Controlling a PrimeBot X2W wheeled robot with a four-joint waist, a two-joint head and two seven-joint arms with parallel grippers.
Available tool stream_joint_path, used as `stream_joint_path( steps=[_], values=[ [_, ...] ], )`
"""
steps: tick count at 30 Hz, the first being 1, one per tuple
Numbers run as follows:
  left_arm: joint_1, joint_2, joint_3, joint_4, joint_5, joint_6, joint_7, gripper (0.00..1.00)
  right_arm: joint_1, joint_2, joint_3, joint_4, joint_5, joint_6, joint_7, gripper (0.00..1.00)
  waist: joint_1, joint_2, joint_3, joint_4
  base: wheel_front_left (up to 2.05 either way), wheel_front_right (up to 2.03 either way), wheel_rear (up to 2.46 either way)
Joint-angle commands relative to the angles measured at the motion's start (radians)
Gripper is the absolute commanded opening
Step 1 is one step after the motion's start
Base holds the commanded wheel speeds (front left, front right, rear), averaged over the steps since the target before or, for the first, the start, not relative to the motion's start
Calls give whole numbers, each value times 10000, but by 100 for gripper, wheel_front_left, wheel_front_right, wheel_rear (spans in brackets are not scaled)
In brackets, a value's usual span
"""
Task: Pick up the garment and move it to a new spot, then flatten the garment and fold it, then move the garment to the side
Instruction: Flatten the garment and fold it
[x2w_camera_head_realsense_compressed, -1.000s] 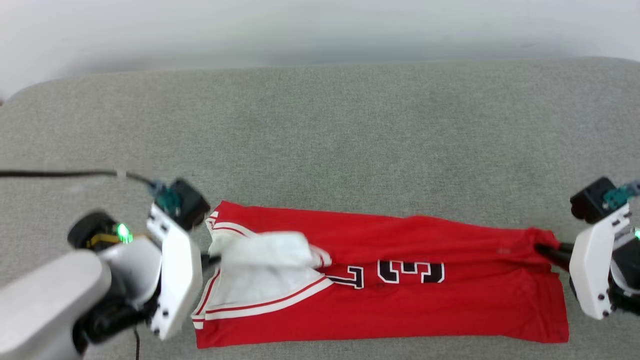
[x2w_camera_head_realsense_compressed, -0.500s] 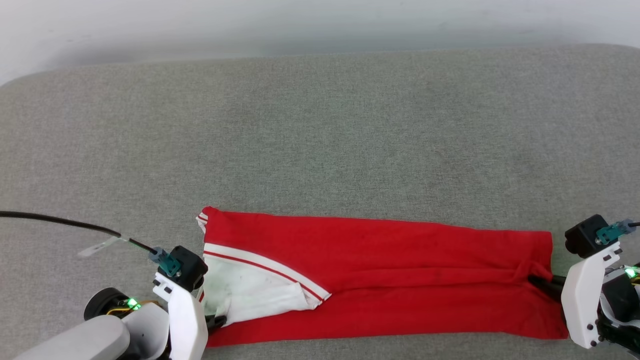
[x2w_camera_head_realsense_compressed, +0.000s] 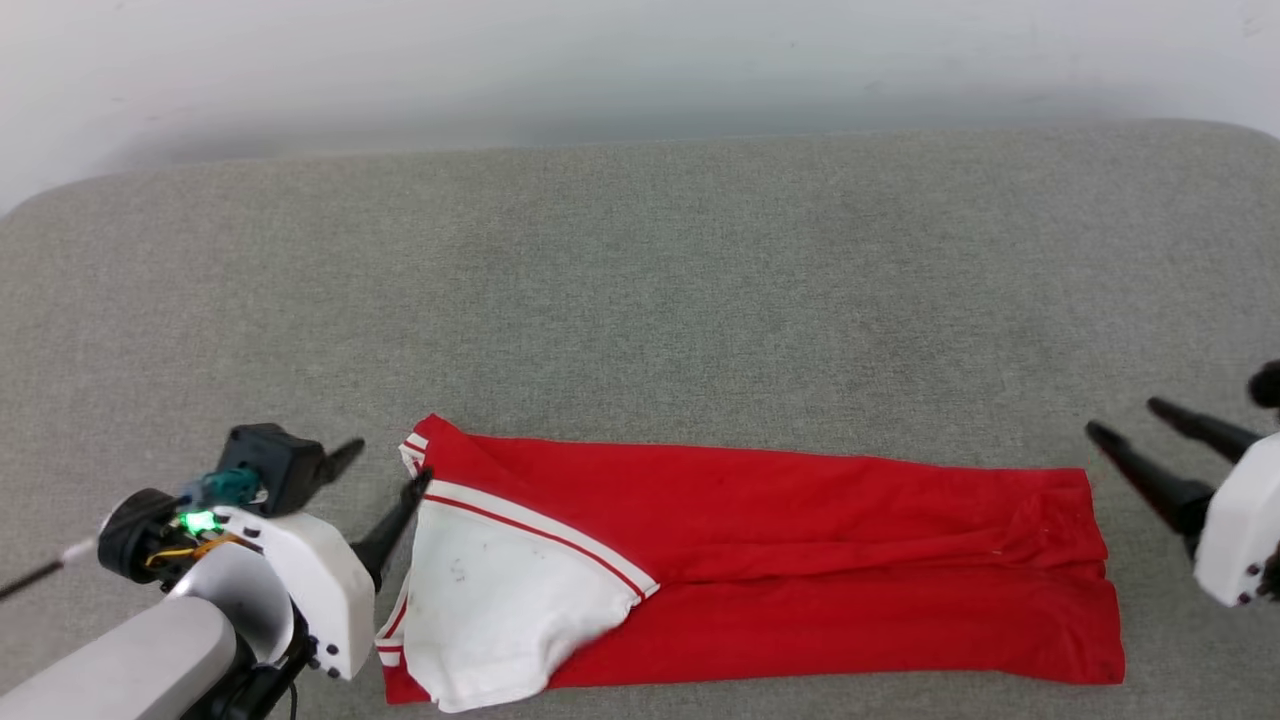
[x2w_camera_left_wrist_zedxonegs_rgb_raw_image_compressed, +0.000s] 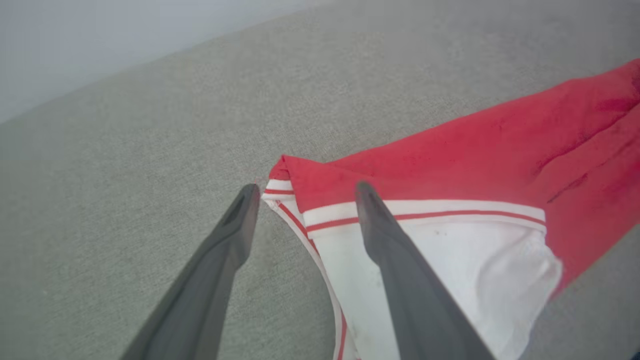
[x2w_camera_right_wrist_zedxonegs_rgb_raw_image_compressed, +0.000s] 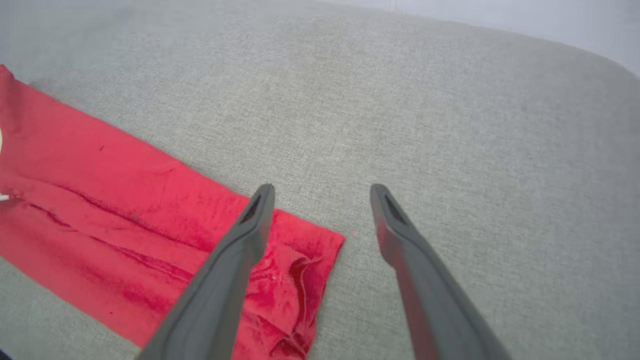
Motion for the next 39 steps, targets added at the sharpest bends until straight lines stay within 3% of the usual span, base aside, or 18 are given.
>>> stream_joint_path(
  steps=[1, 7, 12, 16, 32, 39],
  values=[
    [200, -123, 167, 70, 160, 324, -489, 100, 213, 67, -339, 93, 96, -3, -199, 100, 1, 0, 8, 14, 0, 0, 0],
    [744, -707, 834, 349, 631, 1596, -2248, 100, 866, 502, -1717, 763, 781, -3, -468, 100, 1, 0, 152, 97, 0, 0, 0],
    [1242, -1354, 1869, 372, 1505, 2472, -2542, 100, 1390, 809, -2199, 1239, 1236, -3, -201, 100, 1, 0, 294, 205, 0, 0, 0],
    [2035, -2009, 3241, 113, 2653, 2818, -2549, 100, 1681, 1128, -2316, 1515, 1614, -3, 122, 100, 1, 0, 376, 281, 0, 0, 0],
    [4841, -4875, 7245, -874, 6686, 2281, -2549, 100, 2613, 2508, -1324, 1904, 2814, -3, 1547, 100, 1, 0, 407, 459, 0, 0, 0],
    [5668, -6197, 8346, -1079, 8004, 1497, -2548, 100, 2672, 2870, -657, 1667, 3274, -3, 2378, 100, 1, 0, 340, 421, 0, 0, 0]
  ],
)
